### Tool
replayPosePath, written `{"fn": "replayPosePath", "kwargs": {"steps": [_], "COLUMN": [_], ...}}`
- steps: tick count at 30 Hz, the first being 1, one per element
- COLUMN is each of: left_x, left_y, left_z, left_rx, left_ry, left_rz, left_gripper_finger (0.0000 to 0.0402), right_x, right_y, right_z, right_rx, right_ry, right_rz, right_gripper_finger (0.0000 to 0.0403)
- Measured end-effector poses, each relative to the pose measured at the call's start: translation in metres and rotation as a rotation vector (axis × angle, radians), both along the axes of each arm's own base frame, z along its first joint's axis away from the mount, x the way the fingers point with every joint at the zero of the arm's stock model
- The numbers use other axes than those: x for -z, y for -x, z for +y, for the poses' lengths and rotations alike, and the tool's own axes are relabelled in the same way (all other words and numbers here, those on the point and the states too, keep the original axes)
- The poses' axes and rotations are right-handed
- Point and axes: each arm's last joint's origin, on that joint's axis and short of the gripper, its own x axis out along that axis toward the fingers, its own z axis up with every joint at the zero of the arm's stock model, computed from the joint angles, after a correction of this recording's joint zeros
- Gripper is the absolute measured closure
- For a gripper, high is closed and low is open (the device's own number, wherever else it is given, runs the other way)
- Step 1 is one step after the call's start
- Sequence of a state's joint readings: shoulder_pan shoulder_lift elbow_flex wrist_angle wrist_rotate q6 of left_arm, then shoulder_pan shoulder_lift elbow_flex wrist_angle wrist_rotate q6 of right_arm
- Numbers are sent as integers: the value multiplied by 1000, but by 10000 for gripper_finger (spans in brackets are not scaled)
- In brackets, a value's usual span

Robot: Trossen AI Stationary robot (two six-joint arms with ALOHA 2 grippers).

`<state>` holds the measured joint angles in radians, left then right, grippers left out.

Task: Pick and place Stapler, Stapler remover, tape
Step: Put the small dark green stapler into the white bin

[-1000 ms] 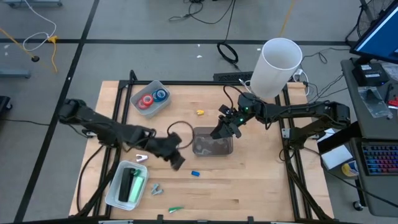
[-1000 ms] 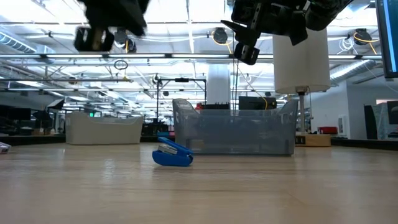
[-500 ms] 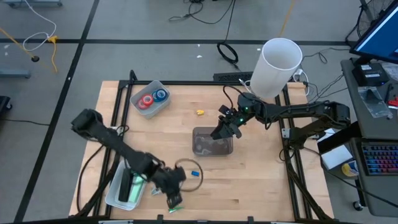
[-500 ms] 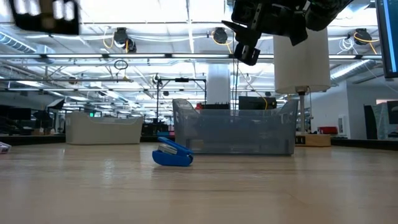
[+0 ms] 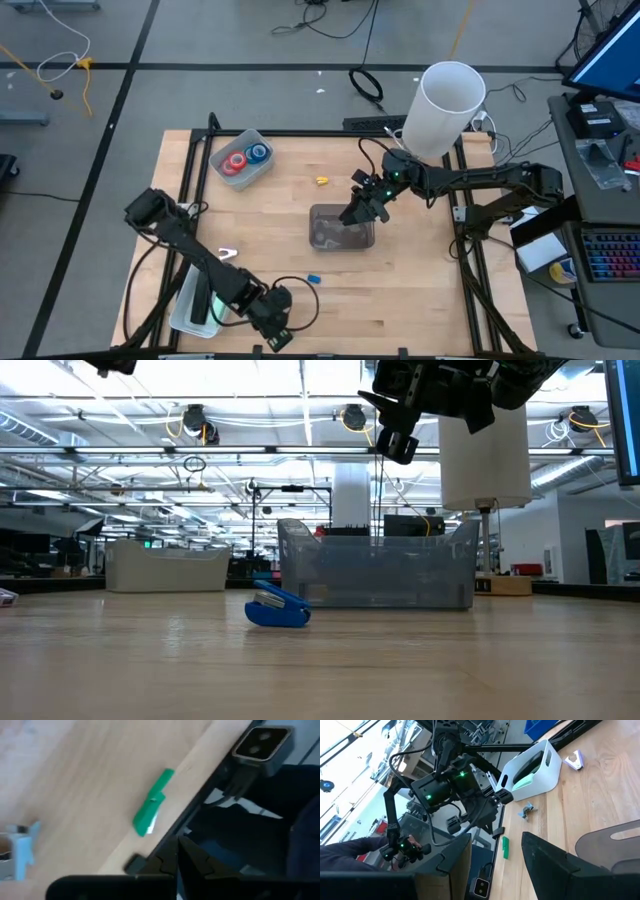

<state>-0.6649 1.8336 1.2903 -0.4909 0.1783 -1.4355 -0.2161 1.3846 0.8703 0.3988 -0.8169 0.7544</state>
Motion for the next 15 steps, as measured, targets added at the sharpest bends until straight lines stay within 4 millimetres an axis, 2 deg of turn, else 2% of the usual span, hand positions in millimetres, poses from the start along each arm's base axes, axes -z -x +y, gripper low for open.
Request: {"fn": "replayPosePath", "kwargs": {"steps": [7, 15], "left_x": [-3, -4], "left_y": [-3, -4], "left_z": [-4, -5], "left_rx": [-38, -34], "left_ry": [36, 34], "left_rz": [-44, -63], "left_gripper_finger": [366, 268], "right_x": [0, 0], "right_y": [0, 0], "right_z": [0, 0], "right_rx": [-2, -3], "right_ry": [12, 15], "right_rz": [-8, -10], "right_gripper_finger": [236, 236]}}
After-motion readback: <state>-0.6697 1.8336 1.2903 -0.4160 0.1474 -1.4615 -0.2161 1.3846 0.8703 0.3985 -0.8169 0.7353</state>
